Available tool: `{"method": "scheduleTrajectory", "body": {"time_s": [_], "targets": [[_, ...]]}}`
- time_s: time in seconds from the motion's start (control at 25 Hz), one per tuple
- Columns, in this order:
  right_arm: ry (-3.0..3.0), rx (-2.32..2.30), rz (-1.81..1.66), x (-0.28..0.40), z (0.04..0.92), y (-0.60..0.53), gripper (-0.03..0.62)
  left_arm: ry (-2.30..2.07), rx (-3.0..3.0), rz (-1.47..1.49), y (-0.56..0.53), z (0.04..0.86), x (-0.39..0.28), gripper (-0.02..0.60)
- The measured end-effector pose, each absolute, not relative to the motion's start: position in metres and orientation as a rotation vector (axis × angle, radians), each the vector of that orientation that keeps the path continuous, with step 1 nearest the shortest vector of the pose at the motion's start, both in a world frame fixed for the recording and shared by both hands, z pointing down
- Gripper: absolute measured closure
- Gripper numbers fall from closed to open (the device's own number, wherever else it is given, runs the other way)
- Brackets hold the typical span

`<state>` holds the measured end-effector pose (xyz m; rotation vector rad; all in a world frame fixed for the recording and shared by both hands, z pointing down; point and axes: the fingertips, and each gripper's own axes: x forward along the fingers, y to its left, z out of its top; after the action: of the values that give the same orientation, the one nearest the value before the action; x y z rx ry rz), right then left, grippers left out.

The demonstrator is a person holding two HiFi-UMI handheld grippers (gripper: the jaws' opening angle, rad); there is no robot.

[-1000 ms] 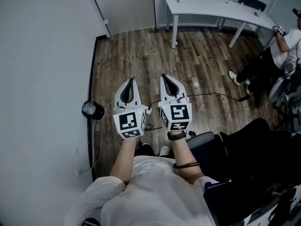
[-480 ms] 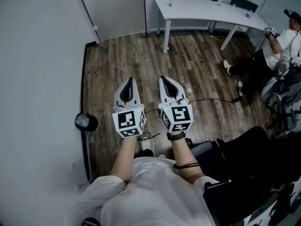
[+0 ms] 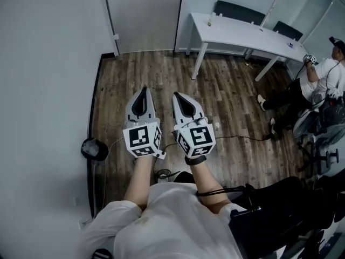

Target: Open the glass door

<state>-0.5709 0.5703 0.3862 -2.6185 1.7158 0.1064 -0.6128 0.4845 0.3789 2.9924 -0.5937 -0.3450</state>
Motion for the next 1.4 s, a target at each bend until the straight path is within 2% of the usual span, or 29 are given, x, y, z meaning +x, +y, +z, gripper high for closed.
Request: {"method": "scheduleTrajectory", "body": {"time_s": [0.2,0.44,0.84,1.08,1.4], "targets": [[1.721,-2.638,0.058,-0.543,0.4,0.54,0.594,-0.579,2.959,-0.253,0.454,0.404,-0.584,0.584],[1.739,-2.6,0.073,-0.472,0.405,0.507,0.594,-0.646,2.97,-0.253,0.423,0.41,-0.524,0.584],[1.77,-2.494,0.218,-0.309,0.346,0.453,0.594,-0.699,3.029,-0.303,0.384,0.364,-0.365,0.584],[1.778,-2.476,0.208,-0.219,0.341,0.433,0.594,-0.728,3.07,-0.314,0.365,0.346,-0.268,0.584],[1.648,-2.506,0.118,-0.109,0.356,0.428,0.594,-0.694,3.121,-0.275,0.357,0.348,-0.189,0.584]]}}
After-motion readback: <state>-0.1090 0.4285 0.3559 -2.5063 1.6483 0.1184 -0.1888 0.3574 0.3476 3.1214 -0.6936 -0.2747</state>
